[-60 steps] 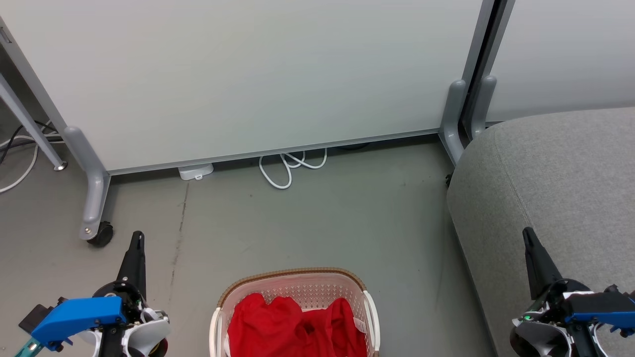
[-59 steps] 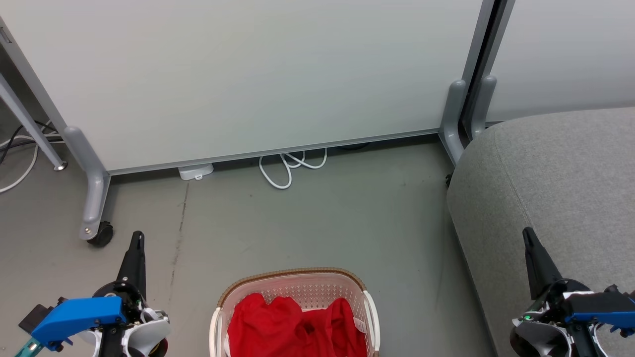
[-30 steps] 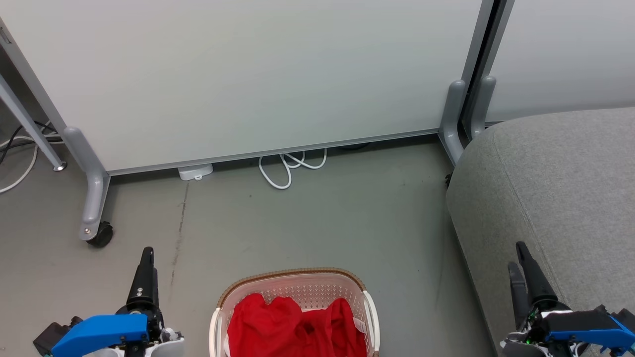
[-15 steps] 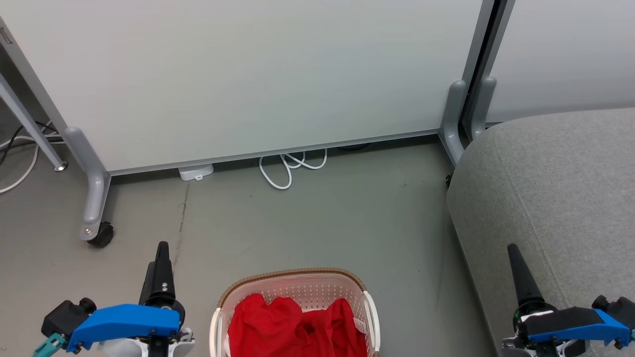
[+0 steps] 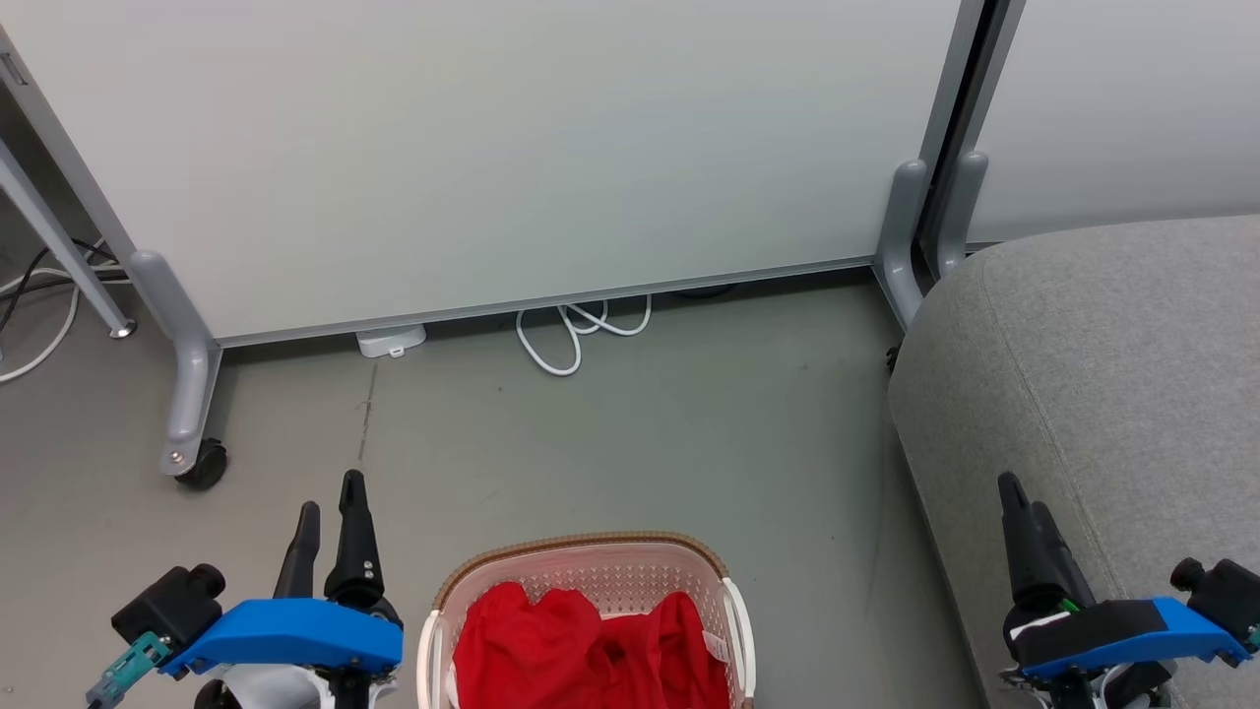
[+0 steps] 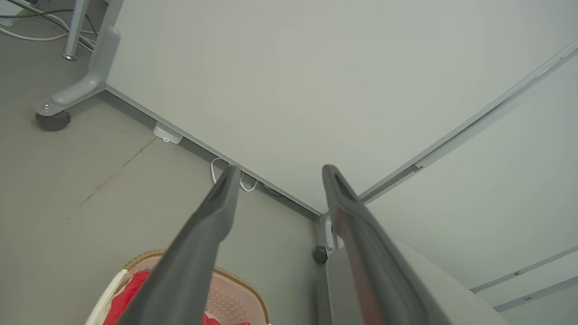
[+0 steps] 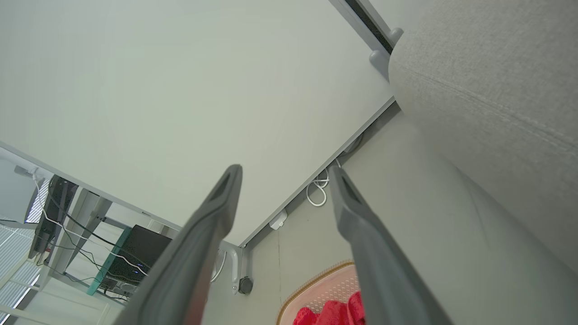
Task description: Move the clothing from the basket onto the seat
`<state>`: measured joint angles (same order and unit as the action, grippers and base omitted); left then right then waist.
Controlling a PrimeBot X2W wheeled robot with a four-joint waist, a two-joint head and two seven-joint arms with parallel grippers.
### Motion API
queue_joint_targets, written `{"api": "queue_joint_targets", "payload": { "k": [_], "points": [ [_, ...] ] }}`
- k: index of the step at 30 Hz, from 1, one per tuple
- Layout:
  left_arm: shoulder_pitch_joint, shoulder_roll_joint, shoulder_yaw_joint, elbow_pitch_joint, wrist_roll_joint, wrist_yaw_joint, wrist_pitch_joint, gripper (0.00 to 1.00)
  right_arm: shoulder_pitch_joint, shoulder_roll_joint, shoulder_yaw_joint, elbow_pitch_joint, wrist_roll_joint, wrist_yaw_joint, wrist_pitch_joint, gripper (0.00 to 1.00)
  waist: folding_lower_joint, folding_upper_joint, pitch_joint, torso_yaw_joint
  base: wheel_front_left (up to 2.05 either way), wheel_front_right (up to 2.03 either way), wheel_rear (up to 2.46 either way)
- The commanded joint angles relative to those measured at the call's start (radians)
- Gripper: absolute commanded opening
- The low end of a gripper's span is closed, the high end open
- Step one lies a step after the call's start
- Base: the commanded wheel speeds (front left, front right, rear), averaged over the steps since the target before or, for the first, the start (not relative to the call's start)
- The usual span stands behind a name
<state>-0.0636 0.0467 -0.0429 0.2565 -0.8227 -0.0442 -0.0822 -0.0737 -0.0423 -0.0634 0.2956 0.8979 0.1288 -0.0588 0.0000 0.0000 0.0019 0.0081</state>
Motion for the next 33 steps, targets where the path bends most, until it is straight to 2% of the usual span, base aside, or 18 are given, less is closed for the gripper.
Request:
{"api": "queue_joint_targets", "payload": {
  "k": [1, 17, 33],
  "points": [
    [-0.025, 0.009, -0.004, -0.017, 0.039, 0.004, -0.01, 1.0, -0.019, -0.007, 0.0, -0.022, -0.049, 0.002, -0.01, 1.0, 0.0, 0.0, 0.0, 0.0, 0.0, 0.0, 0.0],
    [-0.027, 0.016, -0.035, -0.018, 0.269, 0.007, -0.06, 1.0, -0.002, -0.008, 0.008, -0.067, -0.287, 0.002, -0.017, 1.0, 0.0, 0.0, 0.0, 0.006, 0.0, 0.0, 0.0],
    [-0.031, 0.011, -0.051, 0.014, 0.401, -0.004, -0.1, 1.0, 0.006, -0.01, 0.014, -0.088, -0.451, 0.002, -0.027, 1.0, 0.0, 0.0, 0.0, 0.01, 0.0, 0.0, 0.0]
  ]
}}
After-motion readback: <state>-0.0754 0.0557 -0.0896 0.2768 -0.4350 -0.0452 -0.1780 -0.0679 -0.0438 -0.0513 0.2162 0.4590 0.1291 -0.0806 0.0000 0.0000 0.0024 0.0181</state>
